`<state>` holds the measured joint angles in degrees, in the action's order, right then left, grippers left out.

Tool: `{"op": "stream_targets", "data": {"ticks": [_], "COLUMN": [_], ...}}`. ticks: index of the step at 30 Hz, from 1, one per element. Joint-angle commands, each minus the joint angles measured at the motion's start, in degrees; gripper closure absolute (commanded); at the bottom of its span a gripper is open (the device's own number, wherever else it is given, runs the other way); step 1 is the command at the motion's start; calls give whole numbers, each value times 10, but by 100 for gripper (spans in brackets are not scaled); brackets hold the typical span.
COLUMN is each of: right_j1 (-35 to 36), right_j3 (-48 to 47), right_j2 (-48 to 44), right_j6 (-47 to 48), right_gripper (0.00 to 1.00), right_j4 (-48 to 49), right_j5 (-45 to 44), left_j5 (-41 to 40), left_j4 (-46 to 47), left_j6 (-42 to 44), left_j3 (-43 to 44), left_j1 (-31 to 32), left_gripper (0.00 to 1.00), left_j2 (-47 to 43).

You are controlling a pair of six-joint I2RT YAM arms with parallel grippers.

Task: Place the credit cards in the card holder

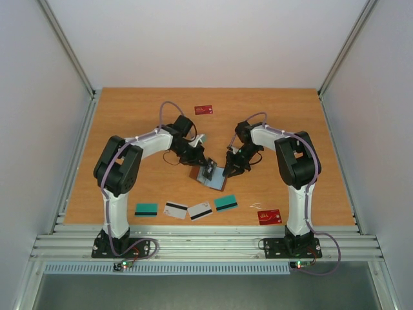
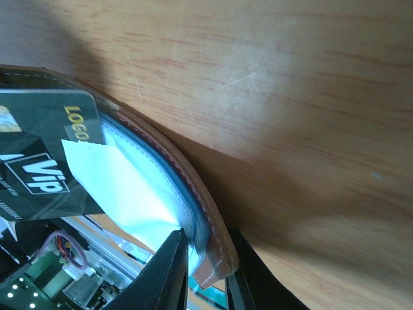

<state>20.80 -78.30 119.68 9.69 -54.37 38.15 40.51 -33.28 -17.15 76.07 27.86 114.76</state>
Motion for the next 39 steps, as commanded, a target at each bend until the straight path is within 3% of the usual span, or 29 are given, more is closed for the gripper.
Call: {"op": "stream_targets", "data": {"ticks": [1, 17, 39], "right_j1": [5, 5, 5], "right_j3": [15, -5, 12], "right_j2": [33, 53, 63], "right_j6": [9, 20, -38], "right_gripper": [82, 83, 84], "right_j4": [18, -9, 53], "right_j5": [-46, -43, -37], "left_j5": [-23, -10, 7], "left_j4": [-17, 108, 67], "left_j6": [49, 3, -5], "left_j3": [22, -15, -105], "left_j1": [-8, -10, -4], "left_gripper": [100, 100, 100], "left_j2": [17, 25, -25]}}
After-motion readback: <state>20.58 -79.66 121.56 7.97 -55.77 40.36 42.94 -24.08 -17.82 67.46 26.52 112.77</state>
